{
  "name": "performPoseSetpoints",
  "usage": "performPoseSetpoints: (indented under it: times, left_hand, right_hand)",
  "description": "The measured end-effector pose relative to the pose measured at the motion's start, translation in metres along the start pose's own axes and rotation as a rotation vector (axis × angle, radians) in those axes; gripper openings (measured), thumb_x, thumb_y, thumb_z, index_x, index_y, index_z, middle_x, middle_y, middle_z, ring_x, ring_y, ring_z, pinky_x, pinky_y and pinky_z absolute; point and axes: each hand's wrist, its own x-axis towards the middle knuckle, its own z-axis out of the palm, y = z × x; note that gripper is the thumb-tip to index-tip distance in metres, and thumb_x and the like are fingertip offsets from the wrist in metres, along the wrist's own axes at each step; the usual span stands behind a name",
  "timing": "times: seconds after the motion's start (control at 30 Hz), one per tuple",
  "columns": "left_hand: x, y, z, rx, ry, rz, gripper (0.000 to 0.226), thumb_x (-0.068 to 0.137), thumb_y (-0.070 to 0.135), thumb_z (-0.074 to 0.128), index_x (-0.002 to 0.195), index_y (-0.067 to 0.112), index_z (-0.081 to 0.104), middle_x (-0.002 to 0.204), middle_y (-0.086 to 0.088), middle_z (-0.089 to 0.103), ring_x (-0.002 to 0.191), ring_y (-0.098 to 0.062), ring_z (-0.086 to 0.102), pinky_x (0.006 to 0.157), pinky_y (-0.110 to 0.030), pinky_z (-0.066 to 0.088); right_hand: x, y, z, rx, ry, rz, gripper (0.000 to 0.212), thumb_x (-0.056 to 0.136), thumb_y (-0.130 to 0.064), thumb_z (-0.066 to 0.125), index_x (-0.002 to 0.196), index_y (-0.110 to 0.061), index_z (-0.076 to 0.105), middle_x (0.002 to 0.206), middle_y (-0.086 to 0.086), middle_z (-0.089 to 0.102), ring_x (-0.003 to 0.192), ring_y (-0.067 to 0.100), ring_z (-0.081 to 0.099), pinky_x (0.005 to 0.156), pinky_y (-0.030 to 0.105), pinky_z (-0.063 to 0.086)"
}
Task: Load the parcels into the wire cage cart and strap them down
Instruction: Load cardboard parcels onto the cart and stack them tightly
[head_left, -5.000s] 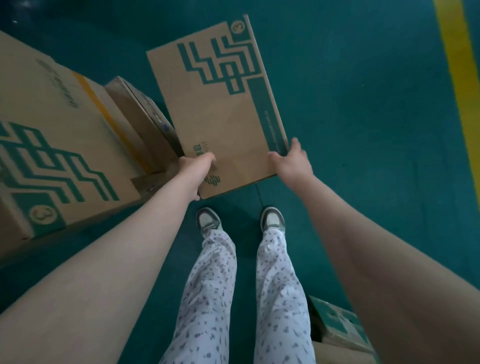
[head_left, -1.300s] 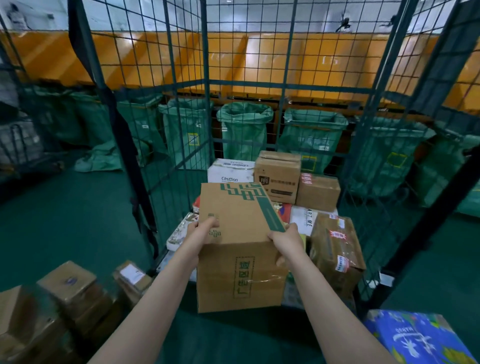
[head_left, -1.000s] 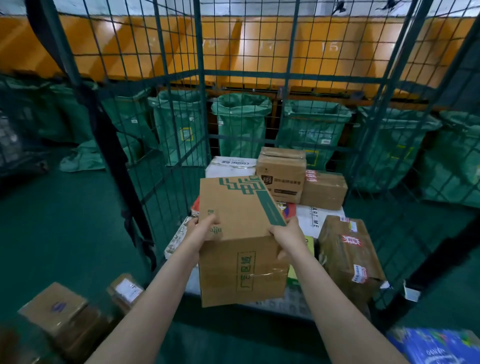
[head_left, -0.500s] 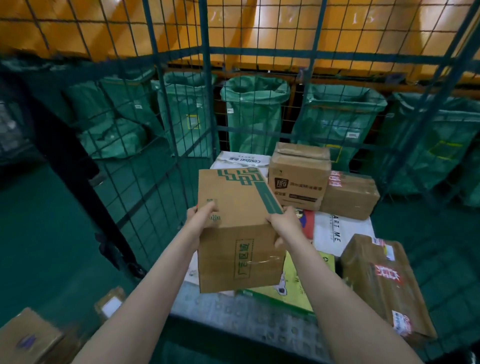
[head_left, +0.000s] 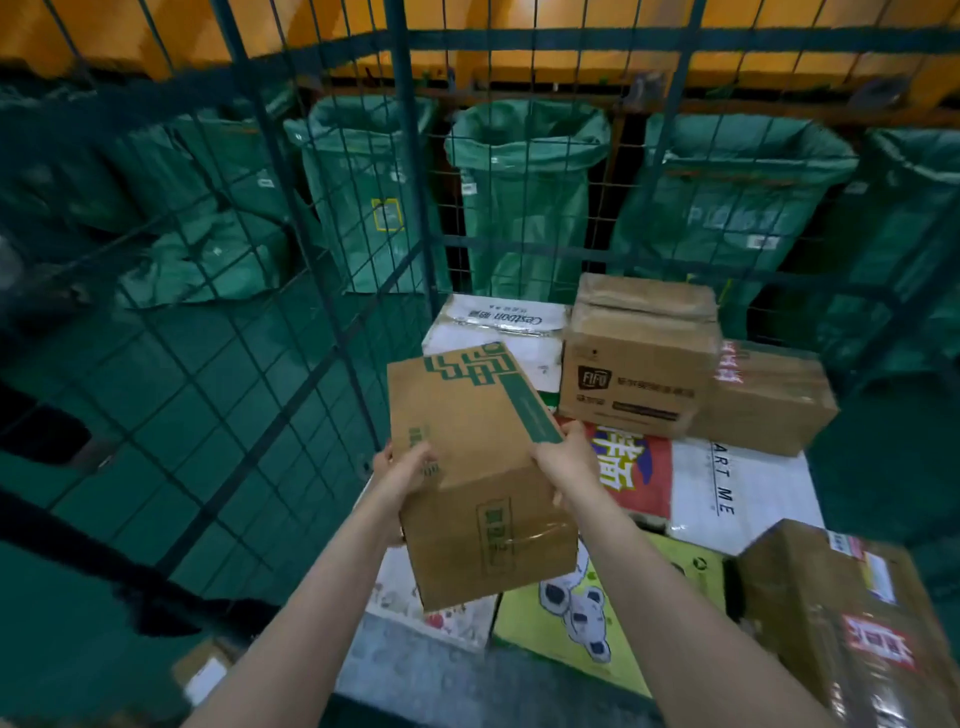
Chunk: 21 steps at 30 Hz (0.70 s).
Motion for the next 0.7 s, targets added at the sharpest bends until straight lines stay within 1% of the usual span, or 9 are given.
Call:
performPoseSetpoints:
  times: [0.07,0.13,0.2,0.3,0.37,0.43,0.57,0.63,0.7]
  left_hand:
    - [0.025,0.011,0.0,-0.017,-0.015,-0.03,0.061,0.088,0.026,0.057,0.141,0.022,0.025,0.092,-0.006,0.049,0.075,-0.023,0.05,0.069,-0.036,0.042]
    - [0.048,0.019,-0.002,-0.04,-0.022,-0.051,0.057,0.088,0.028,0.057,0.136,0.025,0.027,0.105,-0.007,0.047,0.084,-0.026,0.048,0.078,-0.045,0.041]
    - [0.078,0.027,-0.002,-0.06,-0.027,-0.072,0.059,0.088,0.028,0.059,0.138,0.026,0.027,0.115,-0.009,0.045,0.09,-0.027,0.046,0.081,-0.049,0.042]
    - [0.117,0.033,0.0,-0.063,-0.045,-0.117,0.055,0.086,0.027,0.058,0.136,0.022,0.035,0.122,-0.009,0.052,0.087,-0.024,0.053,0.065,-0.036,0.046]
    - [0.136,0.037,0.004,-0.055,-0.082,-0.176,0.044,0.088,0.027,0.055,0.129,0.019,0.042,0.111,-0.008,0.056,0.08,-0.02,0.052,0.06,-0.031,0.042]
    - [0.142,0.038,0.004,-0.059,-0.095,-0.243,0.032,0.092,0.03,0.053,0.12,0.02,0.042,0.103,-0.005,0.051,0.085,-0.022,0.048,0.073,-0.036,0.041]
    - [0.18,0.037,0.008,-0.069,-0.104,-0.275,0.033,0.092,0.032,0.054,0.119,0.025,0.037,0.115,-0.006,0.046,0.107,-0.027,0.044,0.09,-0.047,0.039]
    - [0.199,0.03,0.013,-0.094,-0.089,-0.266,0.037,0.091,0.028,0.056,0.122,0.027,0.036,0.118,-0.006,0.047,0.105,-0.028,0.048,0.087,-0.046,0.044]
    - [0.214,0.021,0.018,-0.119,-0.043,-0.216,0.057,0.088,0.023,0.061,0.136,0.03,0.031,0.119,-0.005,0.051,0.092,-0.022,0.053,0.071,-0.039,0.048]
  right_hand:
    - [0.023,-0.011,0.012,-0.002,0.005,0.007,0.032,0.089,-0.013,0.056,0.116,-0.013,0.04,0.1,0.005,0.052,0.083,0.024,0.056,0.057,0.028,0.042]
    - [0.043,-0.023,0.023,-0.003,0.01,0.009,0.036,0.089,-0.013,0.057,0.121,-0.013,0.042,0.106,0.005,0.053,0.084,0.023,0.056,0.052,0.026,0.039]
    - [0.069,-0.034,0.039,-0.005,0.03,0.011,0.04,0.087,-0.011,0.059,0.124,-0.013,0.043,0.114,0.008,0.054,0.089,0.022,0.055,0.058,0.027,0.042]
    - [0.105,-0.044,0.06,-0.019,0.053,0.028,0.043,0.084,-0.012,0.061,0.124,-0.014,0.046,0.12,0.007,0.054,0.095,0.022,0.057,0.069,0.031,0.046]
    - [0.125,-0.046,0.071,-0.039,0.057,0.022,0.044,0.084,-0.011,0.061,0.125,-0.013,0.047,0.122,0.007,0.052,0.097,0.021,0.054,0.069,0.028,0.043]
    - [0.134,-0.044,0.077,-0.04,0.056,0.015,0.044,0.084,-0.009,0.061,0.125,-0.012,0.047,0.123,0.008,0.05,0.092,0.017,0.047,0.068,0.025,0.038]
    - [0.173,-0.043,0.092,-0.026,0.061,0.043,0.041,0.085,-0.009,0.06,0.124,-0.014,0.049,0.125,0.005,0.047,0.087,0.014,0.044,0.056,0.023,0.036]
    - [0.195,-0.041,0.1,-0.029,0.04,0.037,0.04,0.083,-0.007,0.06,0.122,-0.014,0.051,0.126,0.004,0.046,0.087,0.013,0.045,0.053,0.02,0.034]
    - [0.215,-0.039,0.109,-0.028,0.026,0.021,0.042,0.081,-0.004,0.06,0.121,-0.014,0.053,0.13,0.004,0.046,0.096,0.014,0.048,0.062,0.023,0.04]
